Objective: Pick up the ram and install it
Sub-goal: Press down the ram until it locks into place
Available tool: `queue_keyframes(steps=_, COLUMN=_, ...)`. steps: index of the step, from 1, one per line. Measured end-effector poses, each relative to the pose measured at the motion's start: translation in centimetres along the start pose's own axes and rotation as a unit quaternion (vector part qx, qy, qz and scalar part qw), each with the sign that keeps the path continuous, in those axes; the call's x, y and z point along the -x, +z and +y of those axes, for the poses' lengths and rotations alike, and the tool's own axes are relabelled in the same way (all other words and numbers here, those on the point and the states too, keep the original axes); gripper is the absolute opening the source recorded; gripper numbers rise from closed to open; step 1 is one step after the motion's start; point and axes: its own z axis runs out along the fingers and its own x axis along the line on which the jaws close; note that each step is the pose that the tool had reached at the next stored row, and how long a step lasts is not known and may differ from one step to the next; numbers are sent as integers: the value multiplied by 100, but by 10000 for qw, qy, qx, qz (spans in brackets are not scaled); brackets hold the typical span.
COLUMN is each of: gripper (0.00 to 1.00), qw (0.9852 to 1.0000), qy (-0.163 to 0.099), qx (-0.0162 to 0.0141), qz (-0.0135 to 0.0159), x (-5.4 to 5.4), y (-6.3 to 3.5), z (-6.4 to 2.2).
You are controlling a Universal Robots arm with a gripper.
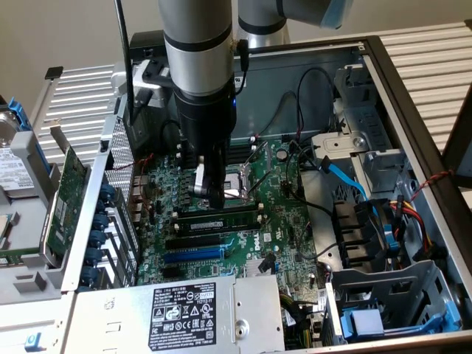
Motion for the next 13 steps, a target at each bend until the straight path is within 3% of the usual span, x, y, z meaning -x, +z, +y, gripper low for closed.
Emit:
queue_keyframes(steps=7, gripper=11, qw=9986, qy=526, qx=-12, qz=1, x=-1, y=1, z=0)
queue_keyframes(steps=13, gripper=11, qw=9957, qy=921, qx=-21, qz=-1, x=0, y=5, z=0)
